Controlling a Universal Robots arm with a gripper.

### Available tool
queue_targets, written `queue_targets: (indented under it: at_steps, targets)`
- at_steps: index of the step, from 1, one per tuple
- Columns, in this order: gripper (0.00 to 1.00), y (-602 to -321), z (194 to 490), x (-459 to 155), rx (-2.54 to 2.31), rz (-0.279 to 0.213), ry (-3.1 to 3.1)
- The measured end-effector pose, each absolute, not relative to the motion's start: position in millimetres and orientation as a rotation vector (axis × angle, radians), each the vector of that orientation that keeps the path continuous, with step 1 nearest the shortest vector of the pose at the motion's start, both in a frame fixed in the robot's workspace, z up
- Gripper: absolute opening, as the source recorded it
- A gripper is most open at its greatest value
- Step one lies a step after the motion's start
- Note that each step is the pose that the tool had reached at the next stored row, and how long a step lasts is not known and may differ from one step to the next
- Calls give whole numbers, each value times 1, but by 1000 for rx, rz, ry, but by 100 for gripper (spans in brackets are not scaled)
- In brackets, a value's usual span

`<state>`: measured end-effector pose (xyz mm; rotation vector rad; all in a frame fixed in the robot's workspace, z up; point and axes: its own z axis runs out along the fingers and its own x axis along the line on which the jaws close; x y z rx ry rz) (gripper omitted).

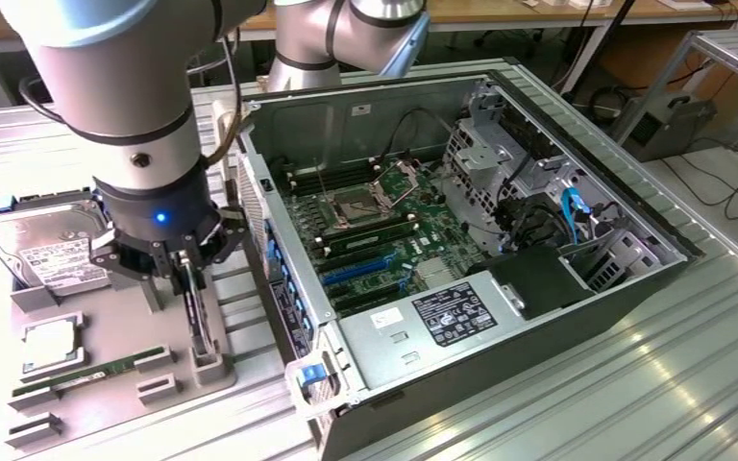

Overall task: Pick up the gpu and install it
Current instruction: 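Pick up the gpu and move the gpu toward the slot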

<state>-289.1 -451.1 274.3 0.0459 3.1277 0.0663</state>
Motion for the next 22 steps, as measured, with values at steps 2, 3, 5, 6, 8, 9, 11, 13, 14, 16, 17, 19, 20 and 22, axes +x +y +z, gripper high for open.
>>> queue_targets:
  at_steps: [2,3,5,6,8,9,11,13,14,16,17,19,20,22]
  targets:
    - [26,-451,284,-289,44,66,3129]
    - [26,-451,288,-289,43,66,3130]
    - [26,-451,297,-289,41,66,3132]
    - [26,-451,302,-288,40,66,3133]
    - [26,-451,312,-288,39,66,3135]
    - [26,-451,317,-287,39,66,3136]
    - [26,-451,326,-286,38,66,3138]
    - [26,-452,336,-283,36,66,3139]
    - [26,-452,341,-282,35,66,3139]
    - [26,-452,350,-280,34,66,3140]
    - [26,-452,355,-278,33,67,3141]
    - [26,-453,365,-274,32,67,3142]
    - [26,-454,369,-272,31,67,3142]
    - [26,-454,379,-268,30,67,3143]
